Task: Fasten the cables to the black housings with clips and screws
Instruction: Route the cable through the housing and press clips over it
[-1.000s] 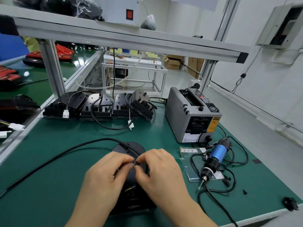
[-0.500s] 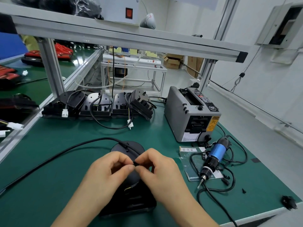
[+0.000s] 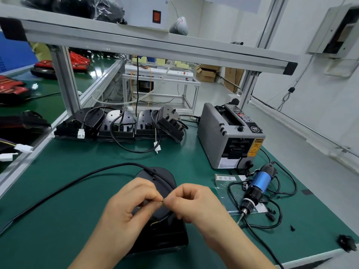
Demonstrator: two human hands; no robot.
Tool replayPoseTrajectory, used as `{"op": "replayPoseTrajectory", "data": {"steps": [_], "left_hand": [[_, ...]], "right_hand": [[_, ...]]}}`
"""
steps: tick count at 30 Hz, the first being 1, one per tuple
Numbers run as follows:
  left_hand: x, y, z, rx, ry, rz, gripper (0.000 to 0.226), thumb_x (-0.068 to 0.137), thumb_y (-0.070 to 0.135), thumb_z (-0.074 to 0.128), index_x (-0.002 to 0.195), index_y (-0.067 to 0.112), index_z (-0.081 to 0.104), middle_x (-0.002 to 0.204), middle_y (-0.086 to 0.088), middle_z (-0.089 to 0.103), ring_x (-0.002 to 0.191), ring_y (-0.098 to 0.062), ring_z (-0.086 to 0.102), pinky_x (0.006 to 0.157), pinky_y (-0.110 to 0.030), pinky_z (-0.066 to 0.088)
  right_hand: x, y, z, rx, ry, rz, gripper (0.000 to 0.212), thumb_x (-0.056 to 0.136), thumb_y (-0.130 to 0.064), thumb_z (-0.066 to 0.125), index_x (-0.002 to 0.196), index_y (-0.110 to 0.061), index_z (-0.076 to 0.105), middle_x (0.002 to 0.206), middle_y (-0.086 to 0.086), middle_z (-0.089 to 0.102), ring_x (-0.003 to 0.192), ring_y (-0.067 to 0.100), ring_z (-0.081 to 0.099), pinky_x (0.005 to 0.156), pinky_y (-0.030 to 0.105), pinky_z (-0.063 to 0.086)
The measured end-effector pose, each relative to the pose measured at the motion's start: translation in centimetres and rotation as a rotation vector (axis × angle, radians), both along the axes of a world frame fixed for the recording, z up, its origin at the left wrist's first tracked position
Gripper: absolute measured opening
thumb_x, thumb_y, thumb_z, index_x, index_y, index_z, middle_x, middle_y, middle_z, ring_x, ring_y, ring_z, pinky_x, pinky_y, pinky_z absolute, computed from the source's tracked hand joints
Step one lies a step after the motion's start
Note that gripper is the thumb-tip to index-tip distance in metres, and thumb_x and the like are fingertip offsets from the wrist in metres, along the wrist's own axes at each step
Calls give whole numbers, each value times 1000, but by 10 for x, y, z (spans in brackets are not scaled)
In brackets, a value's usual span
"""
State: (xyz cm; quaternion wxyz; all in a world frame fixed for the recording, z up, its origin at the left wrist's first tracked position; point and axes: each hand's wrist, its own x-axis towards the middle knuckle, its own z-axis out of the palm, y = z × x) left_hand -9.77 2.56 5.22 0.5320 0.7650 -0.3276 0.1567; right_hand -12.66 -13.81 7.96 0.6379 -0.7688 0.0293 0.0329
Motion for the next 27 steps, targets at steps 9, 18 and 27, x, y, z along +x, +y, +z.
{"op": "replayPoseTrajectory", "data": {"steps": [9,18,27], "left_hand": [[-24,15,-20,165,98,191,15,70,48,59,77,37,66,83,21,61,86,2,53,73,-10,38],[-29,-3,-30,182,36,295,21,73,47,50,76,33,65,82,19,52,86,-2,47,68,-24,45],[-27,1,-33,164,54,200,11,77,40,53,80,32,60,87,21,50,88,-1,49,75,-13,38]], "right_hand": [[-18,-4,-21,-404,-94,-83,19,53,-48,59,67,-37,63,53,-14,57,49,-1,46,54,17,39],[-26,2,-34,-670,-233,-176,21,69,-44,69,61,-29,56,83,-21,58,74,2,54,69,22,45],[-26,2,-43,-705,-364,-147,30,74,-51,71,95,-44,50,96,-25,54,83,-4,51,68,13,36]]}}
